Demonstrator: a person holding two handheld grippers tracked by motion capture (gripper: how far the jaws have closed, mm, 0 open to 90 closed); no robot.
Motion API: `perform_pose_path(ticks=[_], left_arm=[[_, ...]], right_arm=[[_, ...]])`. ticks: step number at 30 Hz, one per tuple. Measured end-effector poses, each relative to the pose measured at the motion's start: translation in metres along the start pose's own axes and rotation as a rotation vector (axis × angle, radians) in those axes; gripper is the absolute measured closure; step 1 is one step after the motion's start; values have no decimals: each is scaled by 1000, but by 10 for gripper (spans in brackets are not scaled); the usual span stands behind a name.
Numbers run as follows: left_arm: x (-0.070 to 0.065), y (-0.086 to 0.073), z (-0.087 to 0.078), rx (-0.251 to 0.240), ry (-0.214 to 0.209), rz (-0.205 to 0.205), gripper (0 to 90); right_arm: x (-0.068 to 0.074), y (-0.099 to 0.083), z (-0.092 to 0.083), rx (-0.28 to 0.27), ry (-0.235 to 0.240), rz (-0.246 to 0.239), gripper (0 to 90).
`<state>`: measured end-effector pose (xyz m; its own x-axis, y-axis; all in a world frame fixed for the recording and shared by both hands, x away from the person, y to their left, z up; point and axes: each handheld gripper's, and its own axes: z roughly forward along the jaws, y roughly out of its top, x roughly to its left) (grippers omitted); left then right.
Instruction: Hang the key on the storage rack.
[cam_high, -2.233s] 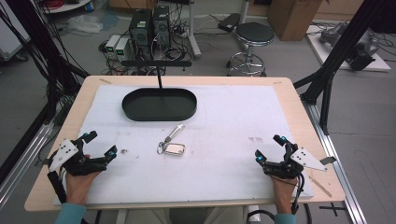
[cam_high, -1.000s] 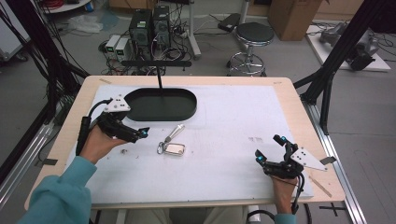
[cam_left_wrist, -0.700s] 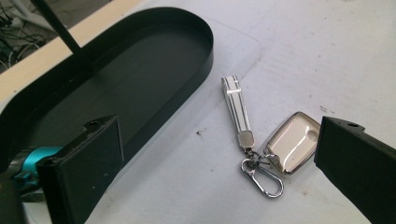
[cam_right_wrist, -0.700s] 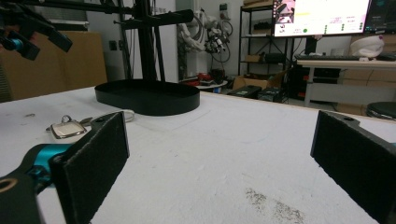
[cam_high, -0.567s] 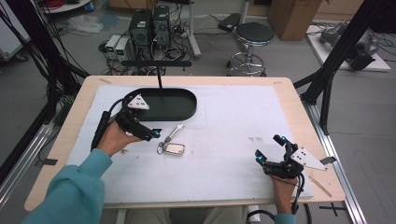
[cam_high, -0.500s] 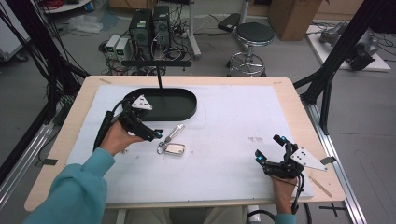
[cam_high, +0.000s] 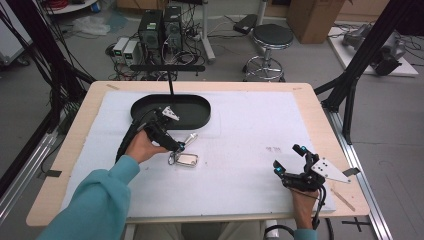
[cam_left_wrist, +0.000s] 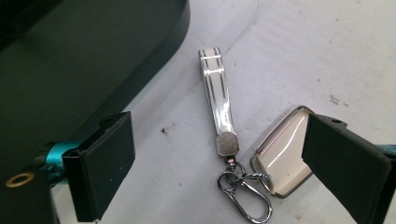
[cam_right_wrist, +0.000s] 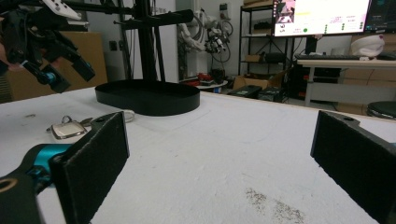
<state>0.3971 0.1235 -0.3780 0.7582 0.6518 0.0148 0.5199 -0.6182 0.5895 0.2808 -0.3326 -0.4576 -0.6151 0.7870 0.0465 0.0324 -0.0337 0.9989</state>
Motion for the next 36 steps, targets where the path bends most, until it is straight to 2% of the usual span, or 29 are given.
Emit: perform_pose_path(ticks=[2,3,4,12,16,25,31,36], left_arm=[[-1,1,6,42,-1,-12,128],[-1,1,6,42,-1,-12,139],[-1,3,11,70,4,-23,144],[-2,9,21,137,18,-50,208],[-3,13,27,202,3,-75,246],[-4,18,37,256,10,-95,315],[-3,18,41,275,10,-114,420],[-1,18,44,291,15,-125,463]], right_arm=[[0,0,0,-1,0,1,36],[0,0,0,-1,0,1,36],[0,0,0,-1,1,1,37],[0,0,0,-1,0,4,36],[0,0,0,0,0,3,36],[-1,0,0,1,0,3,36],[-1,0,0,-1,1,6,36],[0,0,0,0,2,7,36]])
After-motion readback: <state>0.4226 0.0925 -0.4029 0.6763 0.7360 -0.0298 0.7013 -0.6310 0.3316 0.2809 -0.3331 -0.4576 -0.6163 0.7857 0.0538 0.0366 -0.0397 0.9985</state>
